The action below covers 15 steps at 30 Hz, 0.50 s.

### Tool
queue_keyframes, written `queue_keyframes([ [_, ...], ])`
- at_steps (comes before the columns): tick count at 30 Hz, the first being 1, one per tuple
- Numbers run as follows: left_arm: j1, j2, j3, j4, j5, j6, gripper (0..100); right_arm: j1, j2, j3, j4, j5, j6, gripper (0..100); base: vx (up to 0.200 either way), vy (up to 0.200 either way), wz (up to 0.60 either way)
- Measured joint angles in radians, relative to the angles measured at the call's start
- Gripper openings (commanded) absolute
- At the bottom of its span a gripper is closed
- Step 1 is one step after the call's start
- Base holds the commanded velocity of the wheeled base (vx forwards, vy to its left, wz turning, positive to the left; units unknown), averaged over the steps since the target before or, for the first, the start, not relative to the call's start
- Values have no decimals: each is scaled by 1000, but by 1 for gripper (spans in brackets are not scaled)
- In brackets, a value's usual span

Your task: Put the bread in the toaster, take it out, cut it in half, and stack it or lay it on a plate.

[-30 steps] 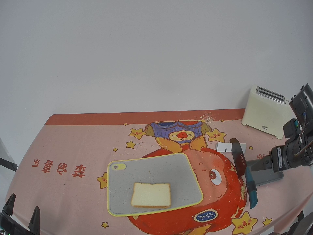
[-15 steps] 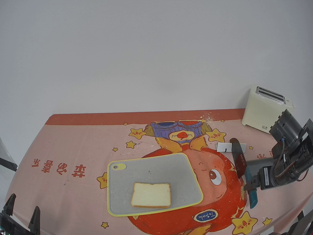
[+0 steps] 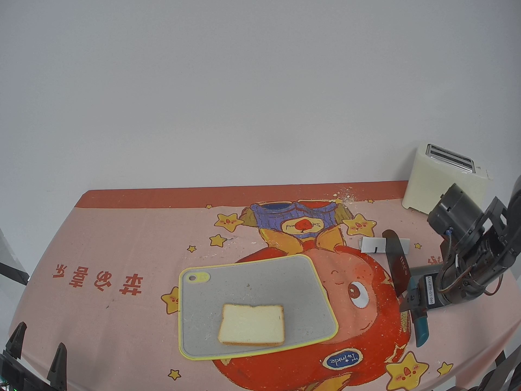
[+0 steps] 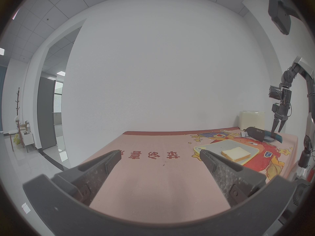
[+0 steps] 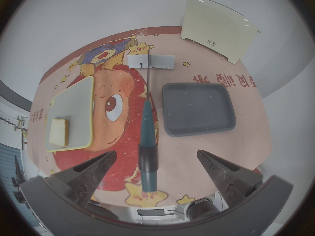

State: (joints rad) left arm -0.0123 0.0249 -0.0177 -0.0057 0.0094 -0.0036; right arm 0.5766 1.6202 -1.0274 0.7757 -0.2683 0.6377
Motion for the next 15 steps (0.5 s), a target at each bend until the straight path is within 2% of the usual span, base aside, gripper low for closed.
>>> queue_keyframes([
  [15, 0, 0, 0, 0, 0, -1, 100, 0, 119, -46, -3, -4, 3, 100, 0, 0, 0],
])
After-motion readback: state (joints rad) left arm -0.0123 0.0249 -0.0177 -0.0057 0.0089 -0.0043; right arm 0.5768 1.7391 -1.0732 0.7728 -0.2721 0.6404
